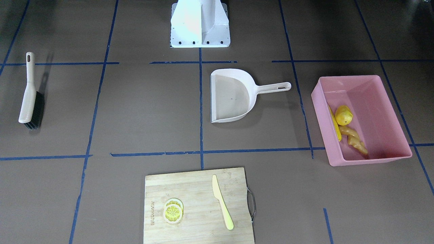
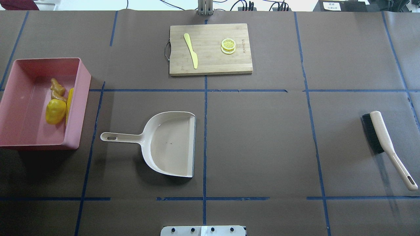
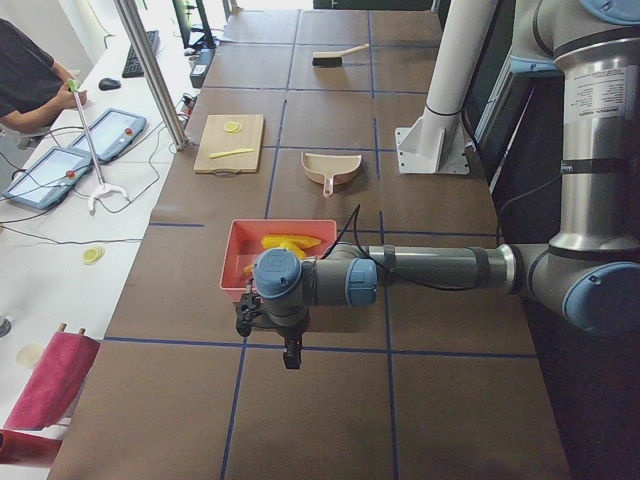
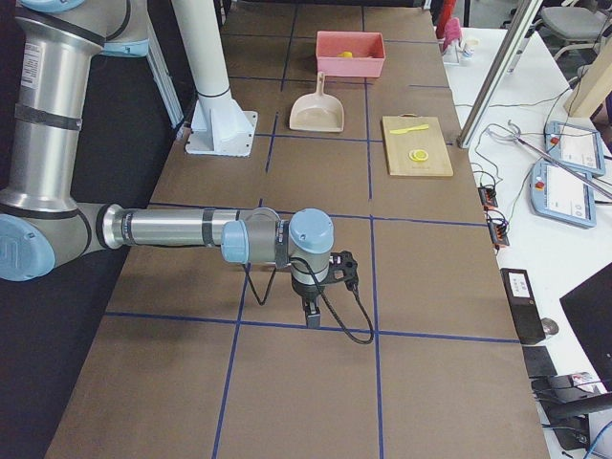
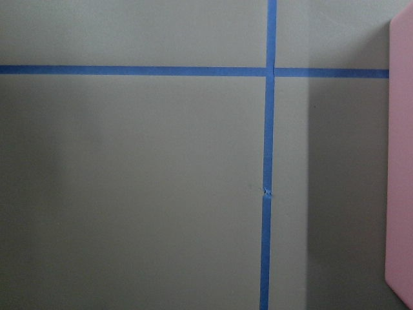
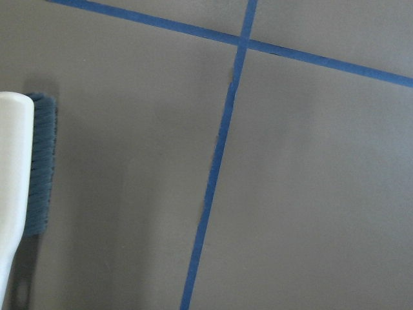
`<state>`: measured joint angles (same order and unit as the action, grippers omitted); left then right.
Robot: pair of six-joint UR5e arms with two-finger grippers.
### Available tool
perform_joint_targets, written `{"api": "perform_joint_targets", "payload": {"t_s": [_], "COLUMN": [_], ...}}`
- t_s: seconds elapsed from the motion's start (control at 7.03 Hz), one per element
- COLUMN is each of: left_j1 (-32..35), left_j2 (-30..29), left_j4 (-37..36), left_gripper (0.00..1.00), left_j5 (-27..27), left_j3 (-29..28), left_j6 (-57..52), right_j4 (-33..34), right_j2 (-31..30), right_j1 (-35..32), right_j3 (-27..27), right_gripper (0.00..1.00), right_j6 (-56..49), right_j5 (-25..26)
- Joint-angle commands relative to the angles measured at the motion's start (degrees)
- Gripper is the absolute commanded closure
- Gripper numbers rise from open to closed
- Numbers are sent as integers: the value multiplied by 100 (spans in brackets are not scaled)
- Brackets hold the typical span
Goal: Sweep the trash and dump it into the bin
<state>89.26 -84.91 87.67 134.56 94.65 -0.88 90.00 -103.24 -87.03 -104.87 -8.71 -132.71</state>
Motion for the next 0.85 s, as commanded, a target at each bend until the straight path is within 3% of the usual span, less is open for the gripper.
{"api": "perform_joint_targets", "payload": {"t_s": [0.0, 0.71], "left_j1": [-32, -32], "left_j2": [1, -8], "left_j4": [4, 66], "left_gripper": [0, 0], "left_j5": [0, -9], "left_j3": [0, 0], "left_j6": [0, 0], "right_j4": [9, 17], "right_j2": [-21, -30], "right_j1": [-7, -7], "right_j3": [36, 45], "right_gripper": [0, 0], "right_j6": [1, 10], "right_j5": [-299, -405]}}
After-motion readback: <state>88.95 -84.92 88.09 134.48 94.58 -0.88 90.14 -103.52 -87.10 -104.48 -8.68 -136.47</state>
